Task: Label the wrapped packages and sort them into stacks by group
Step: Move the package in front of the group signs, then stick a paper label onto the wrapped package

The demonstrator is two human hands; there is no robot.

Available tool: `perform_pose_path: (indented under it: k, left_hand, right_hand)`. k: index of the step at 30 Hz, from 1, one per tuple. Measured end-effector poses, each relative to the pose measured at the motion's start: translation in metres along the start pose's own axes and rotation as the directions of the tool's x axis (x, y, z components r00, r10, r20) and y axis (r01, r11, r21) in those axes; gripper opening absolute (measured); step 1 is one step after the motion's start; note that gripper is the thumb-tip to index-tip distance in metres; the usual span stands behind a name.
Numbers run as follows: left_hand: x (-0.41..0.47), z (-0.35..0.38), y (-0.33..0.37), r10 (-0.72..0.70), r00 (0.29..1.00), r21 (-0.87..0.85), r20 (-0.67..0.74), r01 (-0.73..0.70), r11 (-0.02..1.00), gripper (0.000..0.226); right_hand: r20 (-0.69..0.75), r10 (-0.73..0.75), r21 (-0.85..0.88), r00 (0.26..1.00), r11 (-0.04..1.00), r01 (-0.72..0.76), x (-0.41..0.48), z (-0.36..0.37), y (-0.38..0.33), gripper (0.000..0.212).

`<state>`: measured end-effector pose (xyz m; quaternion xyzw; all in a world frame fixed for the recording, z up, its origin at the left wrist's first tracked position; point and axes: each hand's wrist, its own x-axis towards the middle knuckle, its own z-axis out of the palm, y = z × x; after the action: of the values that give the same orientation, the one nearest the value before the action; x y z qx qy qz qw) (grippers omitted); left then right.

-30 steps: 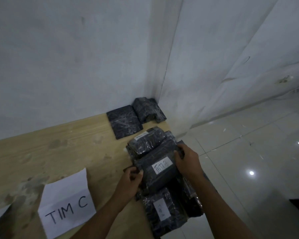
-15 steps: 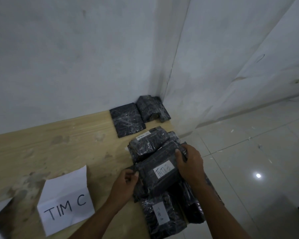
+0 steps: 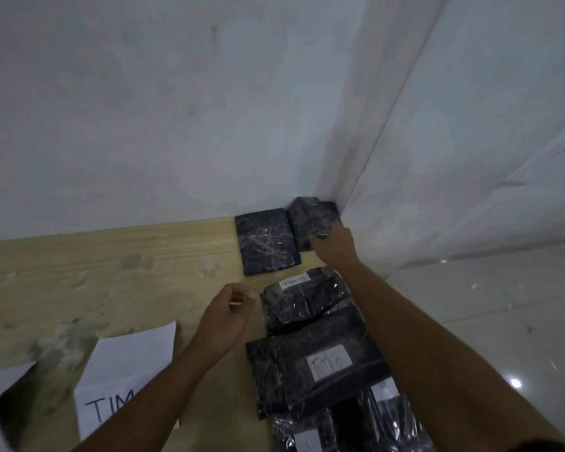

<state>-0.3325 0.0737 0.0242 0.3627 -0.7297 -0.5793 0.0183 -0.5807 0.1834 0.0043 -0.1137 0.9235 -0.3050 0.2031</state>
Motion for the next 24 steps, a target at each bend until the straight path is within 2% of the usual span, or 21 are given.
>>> perform_pose_path:
  k: [2, 4, 7, 10, 13, 18, 24]
  left_hand:
    - [0.002, -0.003, 0.0, 0.003, 1.0, -0.015, -0.02, -0.003, 1.0, 0.015]
    - [0.007, -0.008, -0.005, 0.002, 0.999, -0.032, -0.04, -0.004, 0.999, 0.012]
    - [0.007, -0.014, -0.012, -0.005, 0.999, -0.055, -0.054, 0.002, 0.998, 0.011]
    - [0.007, -0.021, -0.021, -0.016, 0.998, -0.052, -0.053, 0.013, 0.999, 0.011]
    - [0.006, -0.026, -0.028, -0.028, 0.998, -0.054, -0.053, 0.025, 0.998, 0.012]
    - [0.004, -0.032, -0.028, -0.02, 0.998, -0.057, -0.058, 0.017, 0.998, 0.013]
    - [-0.002, -0.039, -0.023, 0.001, 0.997, -0.083, -0.08, -0.008, 0.997, 0.011]
  right_hand:
    - [0.047, 0.021, -0.064, 0.999, 0.998, -0.018, 0.026, 0.009, 0.003, 0.087]
    - [0.066, 0.041, -0.13, 0.997, 0.991, -0.033, 0.043, 0.02, 0.001, 0.097]
    - [0.044, 0.081, -0.229, 0.996, 0.971, -0.069, 0.053, 0.027, 0.0, 0.099]
    - [-0.007, 0.145, -0.251, 0.989, 0.957, -0.142, 0.06, 0.035, 0.0, 0.1]
    - [-0.064, 0.136, -0.275, 0.989, 0.95, -0.148, 0.063, 0.039, -0.003, 0.099]
    - [-0.111, 0.186, -0.042, 0.976, 0.981, -0.191, 0.064, 0.032, -0.016, 0.096]
    - [-0.327, 0.073, 0.243, 0.942, 0.97, 0.01, 0.03, 0.007, -0.03, 0.067]
